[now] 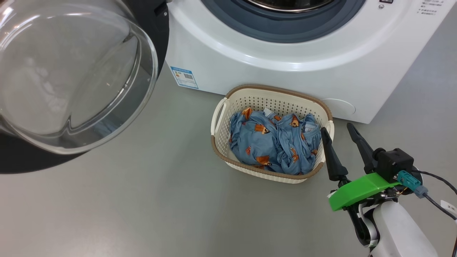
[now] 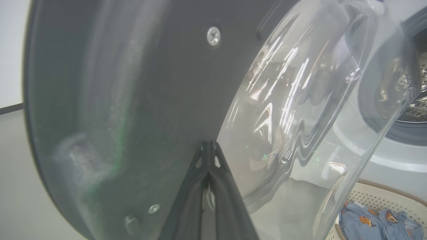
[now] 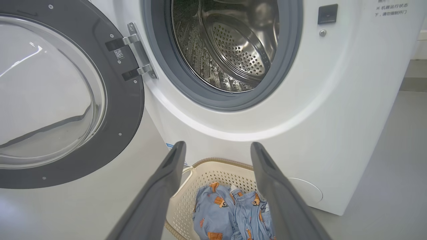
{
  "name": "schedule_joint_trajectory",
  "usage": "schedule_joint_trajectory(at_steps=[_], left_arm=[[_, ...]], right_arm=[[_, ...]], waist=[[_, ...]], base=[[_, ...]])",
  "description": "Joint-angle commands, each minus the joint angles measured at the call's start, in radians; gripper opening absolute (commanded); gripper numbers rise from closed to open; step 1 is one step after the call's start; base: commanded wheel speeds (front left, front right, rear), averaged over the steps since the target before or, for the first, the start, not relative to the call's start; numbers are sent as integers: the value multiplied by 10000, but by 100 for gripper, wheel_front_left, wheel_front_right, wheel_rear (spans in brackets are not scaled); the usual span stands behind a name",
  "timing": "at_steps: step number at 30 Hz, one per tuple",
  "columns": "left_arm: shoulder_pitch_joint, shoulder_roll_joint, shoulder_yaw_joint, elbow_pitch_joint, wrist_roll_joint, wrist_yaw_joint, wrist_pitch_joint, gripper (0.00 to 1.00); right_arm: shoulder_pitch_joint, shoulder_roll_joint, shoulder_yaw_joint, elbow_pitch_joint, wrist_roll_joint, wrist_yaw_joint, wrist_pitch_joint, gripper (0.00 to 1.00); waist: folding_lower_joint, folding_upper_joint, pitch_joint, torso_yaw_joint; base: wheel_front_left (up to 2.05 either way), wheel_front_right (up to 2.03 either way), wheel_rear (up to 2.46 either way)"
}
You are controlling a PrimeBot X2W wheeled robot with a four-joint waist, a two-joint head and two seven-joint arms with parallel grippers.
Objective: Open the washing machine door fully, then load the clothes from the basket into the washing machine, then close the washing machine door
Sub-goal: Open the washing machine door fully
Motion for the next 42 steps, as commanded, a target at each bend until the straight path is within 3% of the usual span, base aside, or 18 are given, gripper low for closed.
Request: schedule_joint_trajectory(at_steps=[1, 12, 15, 16, 17, 29, 42], left_arm=[[-82, 834, 421, -160, -72, 66, -108, 0], [1353, 922, 1418, -1631, 401, 65, -108, 0], [1839, 843, 1921, -2237, 643, 65, -108, 39], [2002, 813, 2097, -2452, 754, 65, -108, 82], [2167, 768, 2286, -2673, 854, 65, -108, 100], [4521, -235, 4439, -5469, 2077, 65, -108, 100], [6298, -1726, 5295, -7364, 3091, 65, -109, 100]], right_arm=[[-11, 101, 205, -262, 55, 58, -122, 100], [420, 101, 175, -446, 254, 58, -122, 100], [533, 101, 145, -513, 265, 58, -122, 100], [566, 101, 141, -537, 266, 58, -122, 100], [593, 101, 143, -564, 268, 58, -122, 100], [1035, 101, 316, -997, 230, 58, -122, 100], [1257, 18, 603, -1380, 65, 58, -122, 100]], waist=[[-1, -1, -55, -29], [-1, -1, -682, -186], [-1, -1, -832, -232], [-1, -1, -875, -253], [-1, -1, -917, -280], [-1, -1, -1534, -1073], [-1, -1, -1984, -2759]], base=[[0, 0, 0], [0, 0, 0], [0, 0, 0], [0, 0, 0], [0, 0, 0], [0, 0, 0], [0, 0, 0]])
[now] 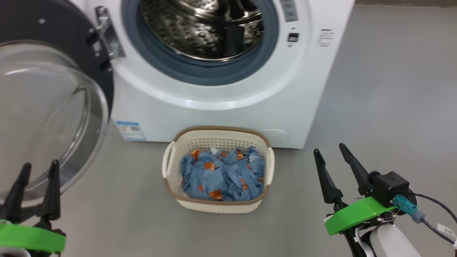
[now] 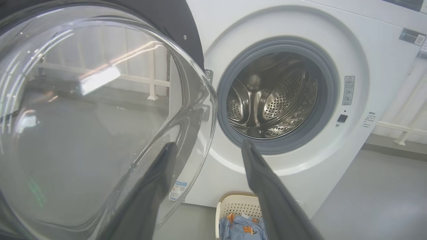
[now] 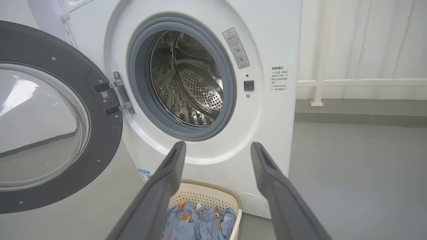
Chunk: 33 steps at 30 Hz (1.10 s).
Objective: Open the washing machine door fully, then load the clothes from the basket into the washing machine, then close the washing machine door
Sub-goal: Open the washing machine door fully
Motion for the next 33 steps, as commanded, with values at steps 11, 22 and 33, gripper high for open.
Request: schedule_joint_trajectory(at_steps=[11, 22, 33], left_arm=[[271, -188, 671, -671, 443, 48, -64, 100], [531, -679, 883, -812, 653, 48, -65, 100], [783, -888, 874, -1082, 655, 48, -65, 100]], right_arm=[[11, -221, 338, -421, 105, 58, -118, 100], [43, -503, 310, -523, 209, 58, -118, 100], [159, -688, 249, -579, 255, 58, -118, 100]], waist=[[0, 0, -311, -1434], [0, 0, -413, -2012], [0, 0, -469, -2205]], base=[[0, 0, 0], [0, 0, 0], [0, 0, 0]])
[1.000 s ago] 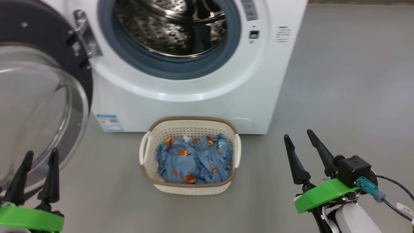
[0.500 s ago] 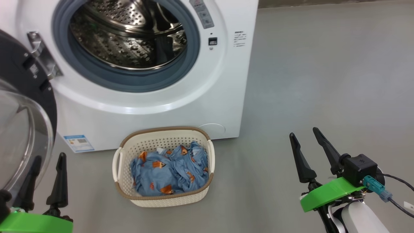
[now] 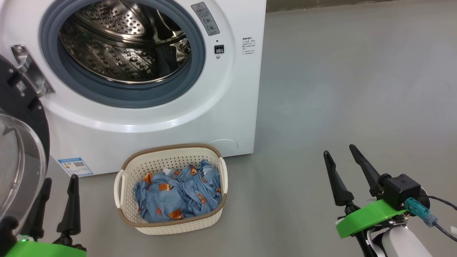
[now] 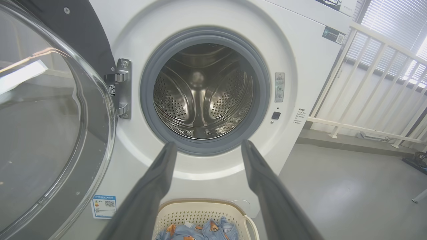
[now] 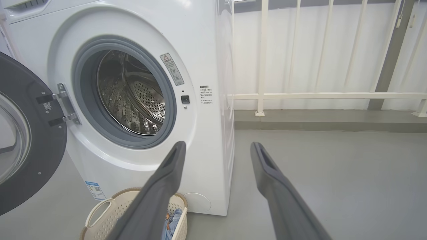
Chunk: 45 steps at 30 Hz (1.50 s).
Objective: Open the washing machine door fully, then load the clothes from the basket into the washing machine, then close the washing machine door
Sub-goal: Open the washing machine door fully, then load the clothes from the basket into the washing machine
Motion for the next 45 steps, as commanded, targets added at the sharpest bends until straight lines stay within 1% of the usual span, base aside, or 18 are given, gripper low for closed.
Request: schedule_joint_trajectory(at_steps=[1, 21, 39, 45], left_arm=[[-180, 260, 380, -271, 69, 46, -65, 100], [-265, 228, 313, -157, 185, 46, -65, 100], [-336, 392, 279, -211, 170, 46, -65, 100], [-347, 413, 239, -250, 157, 46, -65, 100]], right_arm=[[-79, -80, 195, -241, 167, 56, -92, 100], [-62, -104, 93, -256, 202, 56, -92, 100], [-144, 100, 2, -250, 58, 56, -92, 100], [-162, 97, 5, -240, 49, 56, -92, 100]], waist=[[0, 0, -27, 3], [0, 0, -37, 125], [0, 0, 117, 194], [0, 0, 106, 194]], base=[[0, 0, 0], [0, 0, 0], [0, 0, 0], [45, -45, 0]])
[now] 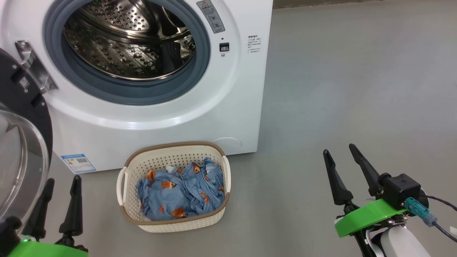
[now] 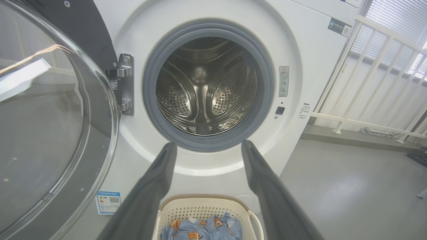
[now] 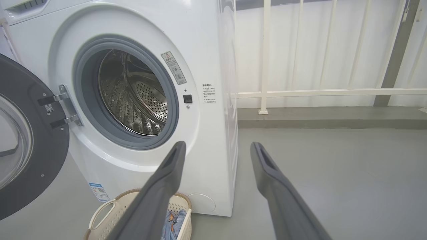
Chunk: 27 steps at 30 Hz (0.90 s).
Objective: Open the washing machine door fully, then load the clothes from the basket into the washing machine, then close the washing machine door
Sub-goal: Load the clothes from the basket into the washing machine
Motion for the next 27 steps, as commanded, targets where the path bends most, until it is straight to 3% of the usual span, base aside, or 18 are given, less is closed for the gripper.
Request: schedule_joint_trajectory(at_steps=[1, 17, 27], left_arm=[[-344, 361, 371, -261, 58, 46, -65, 100], [-406, 355, 470, -310, 17, 46, -65, 100], [-402, 369, 488, -298, 17, 46, -65, 100]], right_arm=[[-160, -53, 120, -232, 41, 58, -92, 100], [-132, -66, 117, -276, 30, 58, -92, 100], [-139, -20, 124, -273, -15, 58, -92, 100]], waist=[[0, 0, -2, -1], [0, 0, 54, 55], [0, 0, 86, 77]], base=[[93, -93, 0], [166, -166, 0], [56, -56, 0]])
